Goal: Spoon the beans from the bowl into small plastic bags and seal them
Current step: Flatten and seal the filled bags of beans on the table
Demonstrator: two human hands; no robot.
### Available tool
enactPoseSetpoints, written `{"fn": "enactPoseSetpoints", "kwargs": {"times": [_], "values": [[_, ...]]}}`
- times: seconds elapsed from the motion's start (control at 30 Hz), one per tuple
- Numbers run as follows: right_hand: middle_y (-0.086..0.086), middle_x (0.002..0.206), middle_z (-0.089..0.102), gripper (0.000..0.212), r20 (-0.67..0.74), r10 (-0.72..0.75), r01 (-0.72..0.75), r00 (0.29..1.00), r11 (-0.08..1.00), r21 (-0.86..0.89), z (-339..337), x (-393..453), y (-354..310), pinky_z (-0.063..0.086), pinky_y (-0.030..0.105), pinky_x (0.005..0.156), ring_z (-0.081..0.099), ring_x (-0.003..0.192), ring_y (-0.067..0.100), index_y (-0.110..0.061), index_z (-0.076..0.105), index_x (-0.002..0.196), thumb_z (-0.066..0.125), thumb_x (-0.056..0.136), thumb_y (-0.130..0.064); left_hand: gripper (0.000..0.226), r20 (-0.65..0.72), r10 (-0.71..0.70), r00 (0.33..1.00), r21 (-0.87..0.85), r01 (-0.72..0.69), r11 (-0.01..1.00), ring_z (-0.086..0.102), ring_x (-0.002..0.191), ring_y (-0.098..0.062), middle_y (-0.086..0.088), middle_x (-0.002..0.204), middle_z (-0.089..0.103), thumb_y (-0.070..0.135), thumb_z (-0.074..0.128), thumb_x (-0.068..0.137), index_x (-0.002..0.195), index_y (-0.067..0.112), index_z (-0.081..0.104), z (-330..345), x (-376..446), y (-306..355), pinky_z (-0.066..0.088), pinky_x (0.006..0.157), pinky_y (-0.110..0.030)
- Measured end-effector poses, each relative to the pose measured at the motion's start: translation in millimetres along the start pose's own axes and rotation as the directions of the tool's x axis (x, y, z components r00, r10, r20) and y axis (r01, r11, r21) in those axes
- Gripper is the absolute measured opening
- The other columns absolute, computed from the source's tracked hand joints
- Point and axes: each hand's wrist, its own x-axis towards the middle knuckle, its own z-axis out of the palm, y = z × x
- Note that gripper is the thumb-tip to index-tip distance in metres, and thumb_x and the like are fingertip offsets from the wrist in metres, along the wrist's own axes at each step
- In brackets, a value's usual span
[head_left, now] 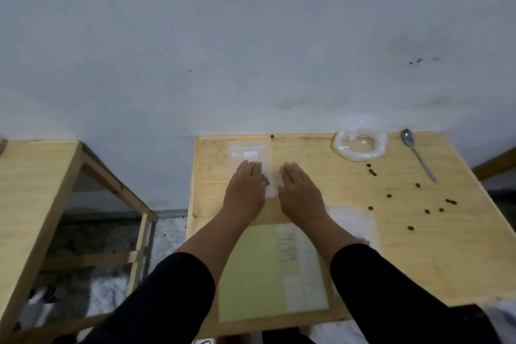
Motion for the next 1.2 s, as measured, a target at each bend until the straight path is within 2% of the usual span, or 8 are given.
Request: {"fn": "enactPoseSetpoints", "kwargs": {"times": [0.1,0.2,0.27,0.33,0.43,0.7,1.0,1.2], "values": [[0.024,0.116,0.06,0.042,-0.025,0.071,-0.069,0.997,0.996,0.055,-2,-32,17,0.053,0.043,0.09,0.059,0.109,0.036,0.009,0.055,0.117,0.057,0.08,-0.011,0.046,0.023,0.102,0.994,0.015,-0.103,0.995,0.034,0.131,-0.022,-0.01,0.139,0.043,0.02,0.045,0.096,0.138,0.006,0.036,6,-18,22,0.023,0.112,-0.03],[0.026,0.117,0.057,0.054,0.028,0.214,-0.215,0.977,0.973,0.084,4,-68,39,0.049,0.047,0.093,0.053,0.112,0.039,0.01,0.053,0.119,0.014,0.094,-0.017,0.049,0.098,0.18,0.979,-0.006,-0.18,0.984,0.028,0.136,-0.022,-0.01,0.145,0.036,0.022,0.042,0.098,0.142,0.006,0.03,21,-39,47,0.021,0.112,-0.029],[0.028,0.119,0.059,0.045,-0.035,0.298,-0.295,0.954,0.952,0.08,1,-95,48,0.049,0.049,0.096,0.056,0.114,0.039,0.011,0.055,0.119,0.028,0.093,-0.014,0.05,0.147,0.214,0.966,-0.019,-0.213,0.977,0.025,0.137,-0.022,-0.009,0.147,0.033,0.024,0.039,0.099,0.144,0.007,0.028,32,-54,63,0.019,0.111,-0.028],[0.026,0.139,0.044,0.048,-0.097,0.355,-0.348,0.93,0.934,0.087,0,-120,58,0.032,0.041,0.109,0.041,0.132,0.034,0.009,0.041,0.133,0.043,0.093,-0.016,0.051,0.198,0.225,0.954,-0.052,-0.219,0.974,0.027,0.135,-0.022,-0.009,0.146,0.035,0.026,0.04,0.098,0.144,0.008,0.028,45,-67,77,0.021,0.11,-0.029],[0.012,0.155,0.019,0.057,-0.026,0.449,-0.444,0.893,0.888,0.117,5,-149,78,0.013,0.028,0.116,0.015,0.144,0.021,-0.003,0.019,0.146,0.037,0.098,-0.026,0.052,0.315,0.183,0.931,-0.104,-0.158,0.982,0.029,0.135,-0.024,-0.009,0.146,0.035,0.029,0.04,0.098,0.145,0.012,0.027,64,-83,94,0.03,0.108,-0.034],[0.013,0.134,0.046,0.044,-0.006,0.546,-0.531,0.838,0.817,0.227,22,-178,102,0.042,0.035,0.093,0.041,0.123,0.029,-0.005,0.042,0.134,0.046,0.095,-0.025,0.052,0.4,0.132,0.907,-0.128,-0.088,0.988,0.039,0.129,-0.028,-0.015,0.14,0.043,0.029,0.044,0.097,0.144,0.012,0.03,88,-92,113,0.037,0.101,-0.035],[0.015,0.127,0.048,0.043,-0.105,0.61,-0.509,0.786,0.733,0.45,9,-176,97,0.039,0.024,0.092,0.051,0.111,0.026,-0.004,0.048,0.132,0.055,0.092,-0.018,0.045,0.314,0.136,0.94,-0.22,-0.067,0.973,0.04,0.128,-0.025,-0.011,0.138,0.047,0.025,0.045,0.097,0.139,0.012,0.04,83,-91,118,0.03,0.105,-0.03],[0.006,0.111,0.057,0.025,-0.116,0.662,-0.43,0.74,0.599,0.676,-9,-159,81,0.036,0.017,0.08,0.047,0.085,0.011,-0.015,0.065,0.111,0.063,0.087,-0.018,0.041,0.196,0.05,0.979,-0.472,0.05,0.88,0.051,0.081,-0.015,-0.007,0.097,0.053,0.02,0.059,0.089,0.129,0.026,0.049,59,-92,107,0.041,0.076,-0.026]]}}
